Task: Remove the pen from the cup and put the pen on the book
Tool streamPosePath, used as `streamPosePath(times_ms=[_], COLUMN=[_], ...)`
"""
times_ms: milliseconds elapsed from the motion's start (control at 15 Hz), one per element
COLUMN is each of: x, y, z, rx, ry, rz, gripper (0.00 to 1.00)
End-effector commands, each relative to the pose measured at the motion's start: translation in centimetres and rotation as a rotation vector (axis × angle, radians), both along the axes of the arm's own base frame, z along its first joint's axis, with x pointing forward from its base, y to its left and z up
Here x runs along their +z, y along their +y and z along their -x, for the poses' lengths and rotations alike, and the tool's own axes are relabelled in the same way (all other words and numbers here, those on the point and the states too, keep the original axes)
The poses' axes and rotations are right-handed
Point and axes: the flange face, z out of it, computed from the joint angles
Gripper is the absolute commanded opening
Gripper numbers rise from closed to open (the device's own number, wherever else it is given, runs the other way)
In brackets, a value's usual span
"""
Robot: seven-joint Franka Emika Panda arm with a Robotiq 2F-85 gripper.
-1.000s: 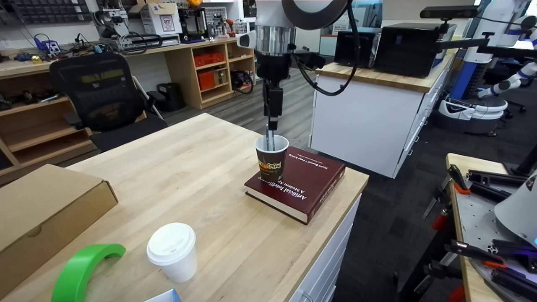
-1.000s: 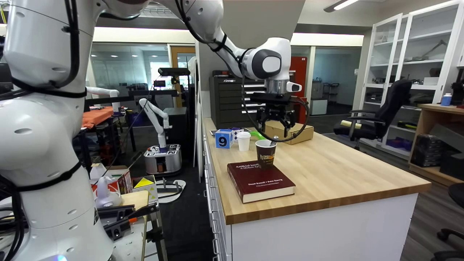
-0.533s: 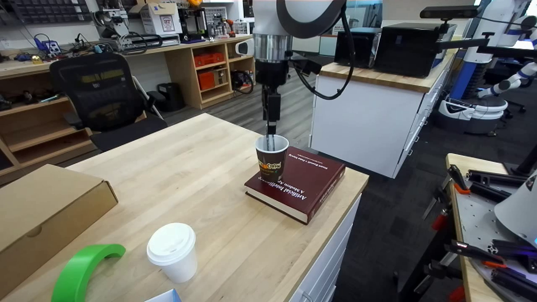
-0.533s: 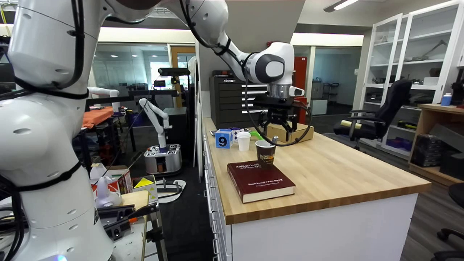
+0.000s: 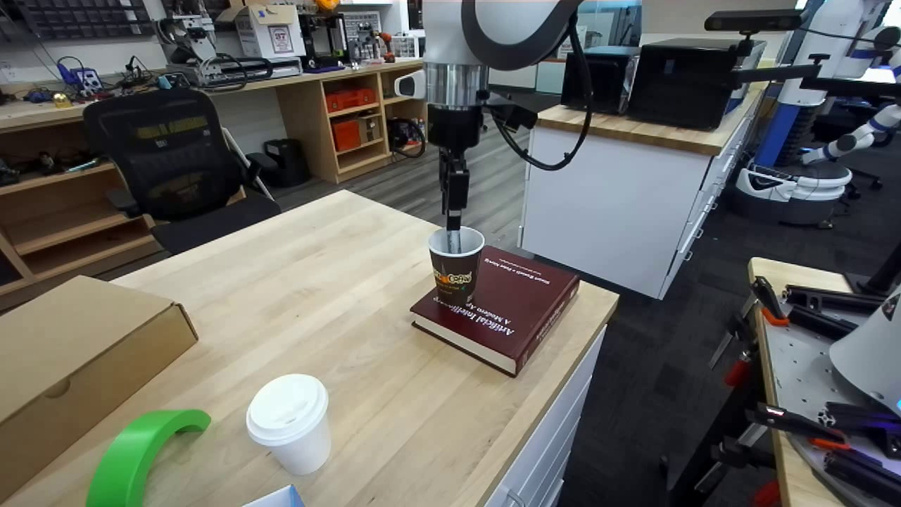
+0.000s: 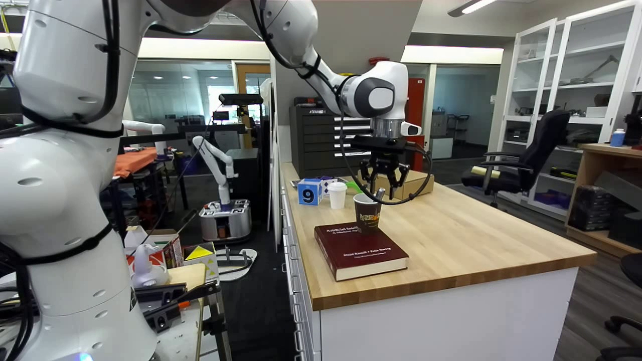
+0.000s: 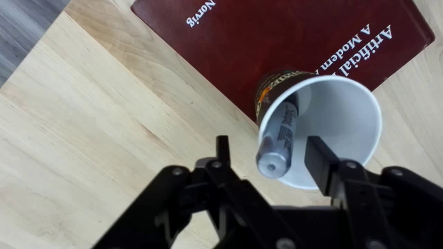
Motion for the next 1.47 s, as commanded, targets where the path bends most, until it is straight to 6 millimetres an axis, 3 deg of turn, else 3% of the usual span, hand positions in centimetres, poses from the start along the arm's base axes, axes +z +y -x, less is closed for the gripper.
streamPosePath(times_ms=[0,267,800,1400], x=[0.3,0.6,1.9,7.1], y=[-0.2,0.6,2.5,2.5], z=[-0.3,0.4,2.7,3.7], rx=[0.015,0.026,0.075,0.094], ry=[0.009,0.021,0.05,-0.019], rz=[-0.018,-0.017,-0.01,0.015], gripper=[0.3,0.05,0.06,0.06])
